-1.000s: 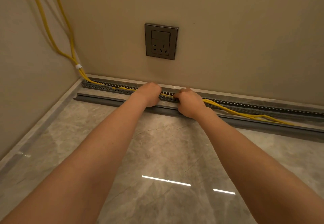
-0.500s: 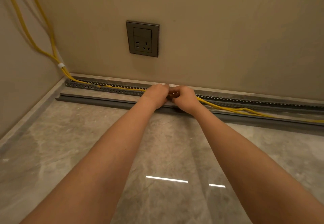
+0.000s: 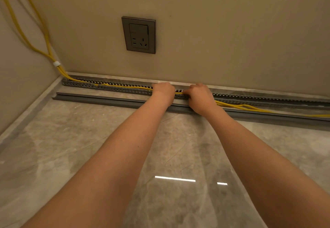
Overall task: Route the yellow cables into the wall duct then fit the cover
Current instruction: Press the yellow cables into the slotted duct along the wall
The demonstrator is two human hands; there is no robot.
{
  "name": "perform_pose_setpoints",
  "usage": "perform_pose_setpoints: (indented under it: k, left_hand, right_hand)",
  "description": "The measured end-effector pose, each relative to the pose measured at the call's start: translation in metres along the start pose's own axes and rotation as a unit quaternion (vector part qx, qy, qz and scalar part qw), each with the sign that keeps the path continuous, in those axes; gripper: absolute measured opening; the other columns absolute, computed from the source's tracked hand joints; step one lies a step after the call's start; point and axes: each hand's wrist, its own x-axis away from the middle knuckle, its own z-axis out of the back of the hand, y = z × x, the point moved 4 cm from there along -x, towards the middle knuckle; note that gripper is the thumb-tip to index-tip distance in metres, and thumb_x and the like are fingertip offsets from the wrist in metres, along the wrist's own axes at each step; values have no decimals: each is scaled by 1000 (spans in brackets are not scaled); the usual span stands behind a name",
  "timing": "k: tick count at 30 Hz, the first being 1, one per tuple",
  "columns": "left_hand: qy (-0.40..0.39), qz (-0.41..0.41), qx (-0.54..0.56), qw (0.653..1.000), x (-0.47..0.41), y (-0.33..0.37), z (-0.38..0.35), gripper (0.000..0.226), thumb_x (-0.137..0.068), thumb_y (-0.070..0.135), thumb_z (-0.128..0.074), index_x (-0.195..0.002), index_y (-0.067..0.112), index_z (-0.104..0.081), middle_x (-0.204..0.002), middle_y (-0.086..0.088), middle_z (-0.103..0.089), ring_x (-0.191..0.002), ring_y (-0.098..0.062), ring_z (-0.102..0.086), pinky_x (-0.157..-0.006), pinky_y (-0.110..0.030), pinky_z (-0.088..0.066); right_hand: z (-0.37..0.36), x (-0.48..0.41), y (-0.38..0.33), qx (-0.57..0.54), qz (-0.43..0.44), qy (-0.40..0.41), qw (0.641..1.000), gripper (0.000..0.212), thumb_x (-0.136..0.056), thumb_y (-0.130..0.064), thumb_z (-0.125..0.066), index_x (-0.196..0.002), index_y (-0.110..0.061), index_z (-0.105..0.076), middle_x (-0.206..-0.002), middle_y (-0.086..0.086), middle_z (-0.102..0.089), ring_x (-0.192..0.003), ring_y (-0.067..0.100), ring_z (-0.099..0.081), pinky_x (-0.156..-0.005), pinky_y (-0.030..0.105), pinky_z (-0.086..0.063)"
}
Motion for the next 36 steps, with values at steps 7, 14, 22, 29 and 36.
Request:
perform_pose_setpoints:
  k: [7,14,22,29,36]
  left_hand:
    - [45,-3,9,999,6,6,11,32,-93,5,-48,-124,7,-57,-129,-12,-58,-121,-29,-55,-94,-37,-46]
    - [46,-31,140,989,6,36,16,33,-92,12,-48,-122,3,-58,-127,-18,-59,-119,-34,-56,-93,-39,-48]
    - [49,-20,129,990,3,49,9,39,-93,7,-45,-131,1,-41,-131,-18,-56,-121,-35,-55,-95,-40,-45]
    - [32,-34,38,998,2,55,7,35,-93,7,-45,-127,8,-53,-125,-13,-60,-117,-31,-58,-105,-47,-39]
    - [9,-12,44,999,-4,55,4,38,-92,6,-47,-129,12,-54,-128,-10,-59,-121,-30,-55,-110,-53,-29]
  right_hand:
    - [-3,0,1,-16,-7,-57,998,37,-87,-3,-50,-123,-4,-61,-125,17,-46,-120,34,-42,-95,36,-40]
    - [-1,2,4,-64,-50,-96,992,28,-86,-9,-51,-110,1,-61,-120,21,-61,-108,37,-58,-76,34,-44]
    - [4,7,27,-240,-60,-38,968,47,-79,11,-48,-120,-6,-63,-121,15,-67,-116,29,-58,-84,23,-43]
    - [11,17,63,-73,-95,36,992,32,-89,-4,-52,-119,-9,-62,-124,13,-60,-111,32,-57,-91,38,-48]
    - [8,18,64,-20,-89,14,996,26,-91,-5,-46,-102,2,-68,-110,20,-63,-98,36,-59,-76,36,-47]
